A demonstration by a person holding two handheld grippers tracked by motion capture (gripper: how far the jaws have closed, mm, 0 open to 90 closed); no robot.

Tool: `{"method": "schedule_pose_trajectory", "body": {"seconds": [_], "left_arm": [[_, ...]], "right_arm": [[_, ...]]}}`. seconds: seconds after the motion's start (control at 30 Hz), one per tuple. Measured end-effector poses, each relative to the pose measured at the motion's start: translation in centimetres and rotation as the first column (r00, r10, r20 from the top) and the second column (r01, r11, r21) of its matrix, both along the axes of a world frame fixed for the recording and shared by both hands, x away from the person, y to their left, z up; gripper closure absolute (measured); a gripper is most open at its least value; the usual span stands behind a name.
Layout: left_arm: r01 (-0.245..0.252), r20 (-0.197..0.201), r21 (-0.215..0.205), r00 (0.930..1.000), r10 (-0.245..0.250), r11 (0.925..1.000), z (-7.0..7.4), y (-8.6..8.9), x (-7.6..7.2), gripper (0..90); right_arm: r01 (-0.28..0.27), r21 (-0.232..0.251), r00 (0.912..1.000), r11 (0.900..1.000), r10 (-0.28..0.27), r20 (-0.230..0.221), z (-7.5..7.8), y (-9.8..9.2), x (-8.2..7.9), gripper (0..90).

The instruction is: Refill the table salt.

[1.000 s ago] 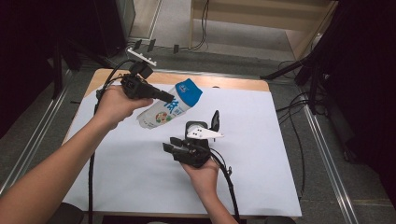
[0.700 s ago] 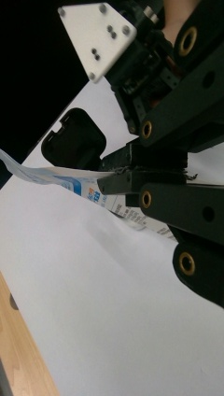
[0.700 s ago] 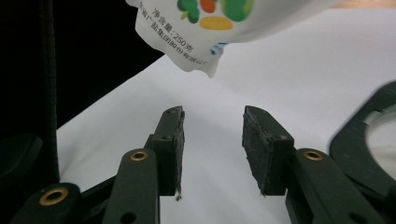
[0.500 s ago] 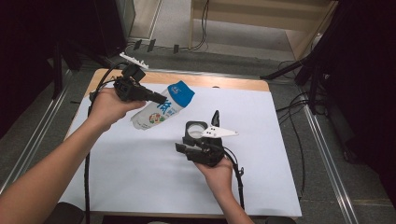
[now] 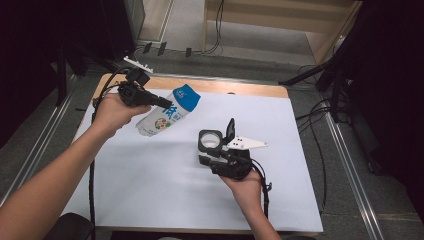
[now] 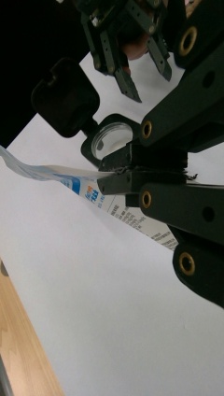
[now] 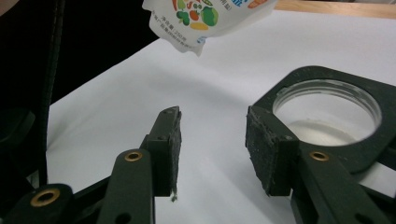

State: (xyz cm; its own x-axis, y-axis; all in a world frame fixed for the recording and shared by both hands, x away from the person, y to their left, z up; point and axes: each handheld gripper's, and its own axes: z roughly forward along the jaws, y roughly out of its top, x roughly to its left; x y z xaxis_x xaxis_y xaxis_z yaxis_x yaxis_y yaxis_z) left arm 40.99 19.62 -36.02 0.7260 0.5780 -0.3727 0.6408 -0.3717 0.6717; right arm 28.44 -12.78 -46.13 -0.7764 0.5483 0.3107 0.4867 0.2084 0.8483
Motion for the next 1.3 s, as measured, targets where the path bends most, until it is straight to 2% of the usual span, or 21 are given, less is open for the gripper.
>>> {"method": "schedule_pose_trajectory", "body": {"seconds": [0.13,0.27,0.37,0.43,0.5,0.73,0.87,0.93,1.0,1.13,1.3], "left_arm": [[-0.017,0.003,-0.015,0.9998,0.018,0.9997,-0.8,0.6,1.1,90.0],[-0.035,0.007,-0.012,0.9993,0.035,0.9993,-1.4,0.9,1.8,90.0],[-0.065,0.008,-0.021,0.9979,0.065,0.9977,-2.4,1.2,2.9,90.0],[-0.070,0.017,-0.020,0.9974,0.070,0.9974,-2.6,1.2,3.0,90.0],[-0.081,0.044,-0.003,0.9958,0.081,0.9967,-3.1,1.4,3.4,90.0],[-0.091,0.023,0.036,0.9956,0.091,0.9952,-4.6,1.9,3.9,90.0],[-0.107,0.011,0.030,0.9942,0.107,0.9938,-5.3,2.2,4.0,90.0],[-0.111,0.007,0.011,0.9938,0.111,0.9938,-5.6,2.4,3.9,90.0],[-0.107,0.011,0.003,0.9942,0.107,0.9943,-5.5,2.5,3.7,90.0],[-0.094,0.013,0.014,0.9955,0.094,0.9954,-5.3,2.9,3.1,90.0],[-0.109,0.018,-0.017,0.9938,0.109,0.9939,-5.5,4.1,2.1,90.0]], "right_arm": [[0.001,-0.020,1.0000,1.000,-0.001,0.007,0.0,-0.6,-0.1,56.0],[0.004,-0.033,1.0000,0.999,-0.004,0.005,-0.1,-1.1,0.0,55.6],[0.011,-0.049,0.9999,0.999,-0.011,-0.009,-0.2,-1.6,0.1,55.2],[0.009,-0.054,0.9999,0.998,-0.010,-0.013,-0.2,-1.7,0.1,55.2],[0.014,-0.049,0.9998,0.999,-0.015,-0.015,-0.3,-2.0,0.2,55.2],[0.028,-0.050,0.9994,0.998,-0.029,-0.016,-0.4,-2.5,0.4,55.2],[0.035,-0.043,0.9993,0.998,-0.035,-0.010,-0.4,-2.7,0.5,55.2],[0.039,-0.042,0.9992,0.998,-0.039,-0.011,-0.3,-2.8,0.5,55.2],[0.041,-0.040,0.9991,0.998,-0.041,-0.008,-0.3,-2.9,0.6,55.3],[0.040,-0.042,0.9992,0.998,-0.040,-0.007,-0.3,-2.9,0.6,55.3],[0.037,-0.045,0.9993,0.998,-0.037,-0.003,-0.3,-2.8,0.6,55.3]]}}
